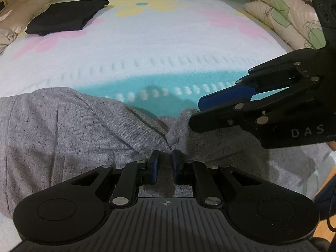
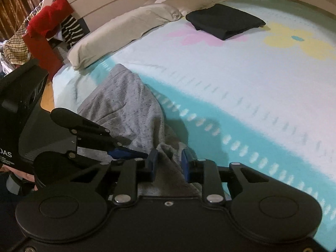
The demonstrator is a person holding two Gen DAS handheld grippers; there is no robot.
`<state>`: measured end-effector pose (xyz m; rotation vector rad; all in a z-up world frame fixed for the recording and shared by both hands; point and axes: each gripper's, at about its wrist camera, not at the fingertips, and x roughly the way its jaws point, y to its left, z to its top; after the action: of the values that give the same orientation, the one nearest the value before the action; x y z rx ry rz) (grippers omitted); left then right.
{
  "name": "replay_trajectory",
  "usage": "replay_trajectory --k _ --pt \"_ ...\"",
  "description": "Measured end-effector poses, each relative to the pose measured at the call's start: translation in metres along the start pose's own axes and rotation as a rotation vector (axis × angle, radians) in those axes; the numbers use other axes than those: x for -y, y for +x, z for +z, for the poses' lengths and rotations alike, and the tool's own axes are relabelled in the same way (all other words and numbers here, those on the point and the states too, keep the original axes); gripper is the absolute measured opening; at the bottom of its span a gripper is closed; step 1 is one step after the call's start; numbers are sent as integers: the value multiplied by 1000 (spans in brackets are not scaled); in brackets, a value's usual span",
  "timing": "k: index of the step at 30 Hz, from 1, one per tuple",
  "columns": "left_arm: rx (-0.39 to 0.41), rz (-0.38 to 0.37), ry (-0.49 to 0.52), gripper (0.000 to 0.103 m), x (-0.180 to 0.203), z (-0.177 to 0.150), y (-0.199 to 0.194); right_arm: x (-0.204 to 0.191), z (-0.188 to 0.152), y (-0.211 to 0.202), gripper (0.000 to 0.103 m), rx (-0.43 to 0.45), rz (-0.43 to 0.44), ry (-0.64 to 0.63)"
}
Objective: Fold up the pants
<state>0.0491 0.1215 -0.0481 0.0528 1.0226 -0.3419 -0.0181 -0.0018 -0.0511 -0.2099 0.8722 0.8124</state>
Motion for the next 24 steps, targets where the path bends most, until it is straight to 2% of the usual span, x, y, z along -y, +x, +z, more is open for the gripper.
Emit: replay_trajectory --k 5,9,24 --pt "-42 14 5 14 -2 -4 6 -9 0 -5 35 16 8 -39" --pt "-37 22 18 15 1 -5 6 -11 -2 0 36 -11 11 -47" --pt "-41 26 29 15 5 -3 6 -19 -1 -31 36 98 -119 -94"
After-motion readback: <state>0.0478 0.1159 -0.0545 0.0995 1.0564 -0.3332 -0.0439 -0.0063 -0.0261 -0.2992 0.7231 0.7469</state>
